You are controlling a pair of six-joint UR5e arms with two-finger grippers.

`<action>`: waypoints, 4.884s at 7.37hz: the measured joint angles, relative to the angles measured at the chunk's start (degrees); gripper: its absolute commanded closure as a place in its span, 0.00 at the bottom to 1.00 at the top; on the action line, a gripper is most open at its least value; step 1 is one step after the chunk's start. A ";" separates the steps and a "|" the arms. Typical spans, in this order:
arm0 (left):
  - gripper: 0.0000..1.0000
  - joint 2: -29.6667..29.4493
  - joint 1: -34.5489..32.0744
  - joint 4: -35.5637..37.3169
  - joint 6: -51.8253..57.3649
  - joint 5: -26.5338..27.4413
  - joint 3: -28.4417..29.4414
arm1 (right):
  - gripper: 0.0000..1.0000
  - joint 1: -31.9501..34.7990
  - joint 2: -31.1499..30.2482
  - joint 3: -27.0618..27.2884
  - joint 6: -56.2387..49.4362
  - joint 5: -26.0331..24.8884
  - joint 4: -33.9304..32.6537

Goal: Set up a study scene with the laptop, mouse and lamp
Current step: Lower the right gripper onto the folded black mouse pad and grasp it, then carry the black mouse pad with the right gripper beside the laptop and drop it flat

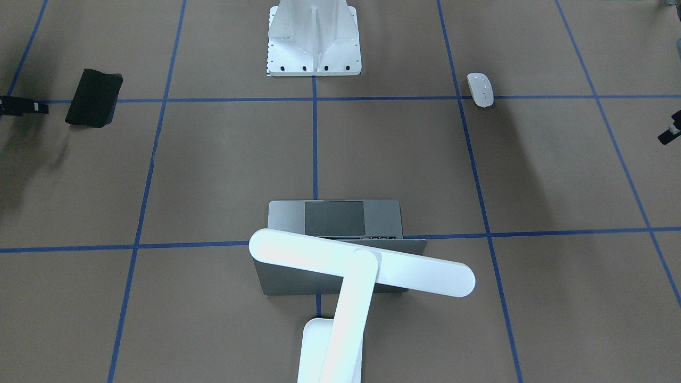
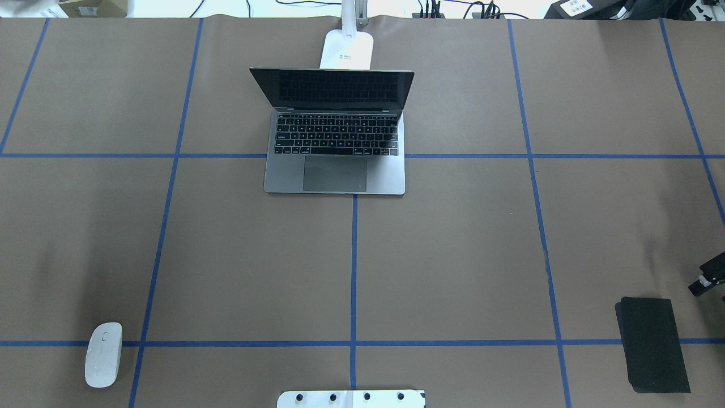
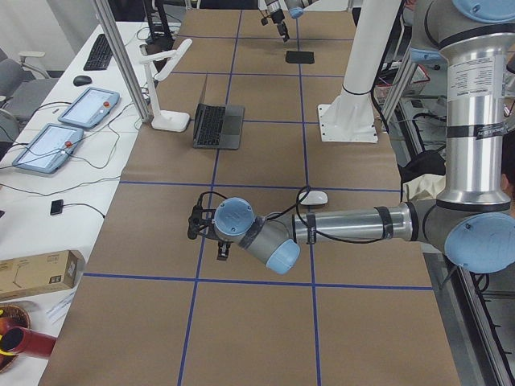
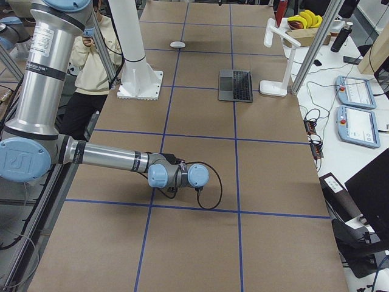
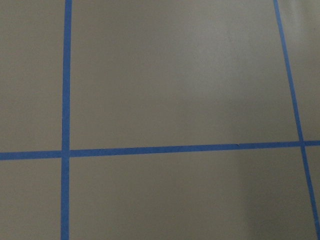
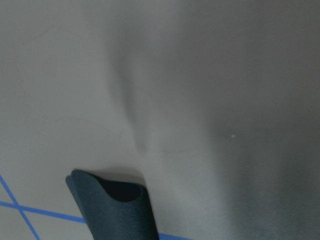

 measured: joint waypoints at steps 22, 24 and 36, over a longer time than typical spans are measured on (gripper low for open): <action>0.01 1.10 -6.12 1.55 14.79 -4.02 3.12 | 1.00 -0.28 19.29 15.41 21.35 -15.31 -4.04; 0.01 1.10 -6.01 1.61 14.95 -4.02 3.39 | 1.00 -0.06 31.15 18.39 22.37 -24.10 -19.20; 0.01 1.10 -7.00 1.62 16.66 -4.02 4.57 | 0.01 -9.29 53.88 16.40 36.86 -38.11 -33.88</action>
